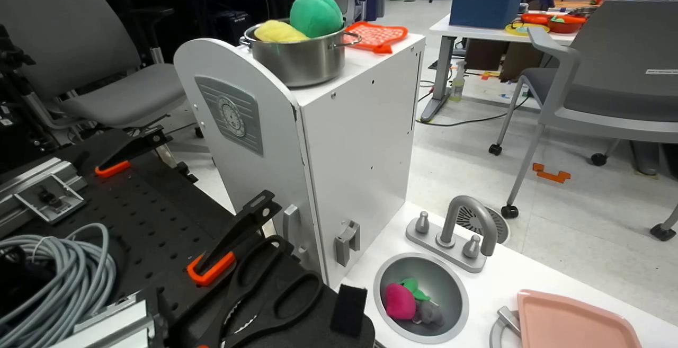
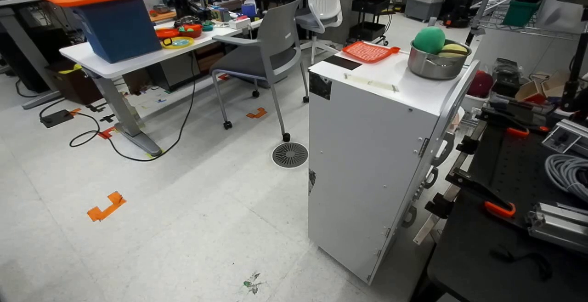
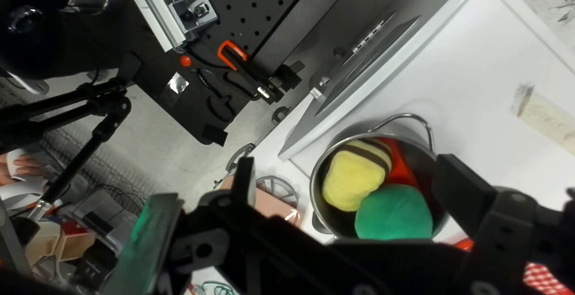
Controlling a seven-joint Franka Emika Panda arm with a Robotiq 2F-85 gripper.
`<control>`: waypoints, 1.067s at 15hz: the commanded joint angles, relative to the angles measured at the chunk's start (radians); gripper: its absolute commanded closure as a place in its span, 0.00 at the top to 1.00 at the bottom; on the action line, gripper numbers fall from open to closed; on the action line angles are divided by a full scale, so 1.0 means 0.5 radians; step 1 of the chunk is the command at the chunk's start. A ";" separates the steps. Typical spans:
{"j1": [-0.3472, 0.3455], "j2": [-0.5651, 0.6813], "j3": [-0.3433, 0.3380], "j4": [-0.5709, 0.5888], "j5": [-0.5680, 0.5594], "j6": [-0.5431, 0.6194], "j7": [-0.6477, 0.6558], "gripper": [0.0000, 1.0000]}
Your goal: Pick up the pee plush toy from the pot and drop it in the sink
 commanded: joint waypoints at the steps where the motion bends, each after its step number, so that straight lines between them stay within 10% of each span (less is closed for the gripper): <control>1: -0.015 0.229 -0.093 0.230 -0.071 -0.112 0.050 1.00; 9: 0.064 0.622 -0.217 0.481 -0.048 -0.060 0.323 1.00; 16: 0.205 0.452 -0.174 0.355 -0.026 0.171 -0.238 1.00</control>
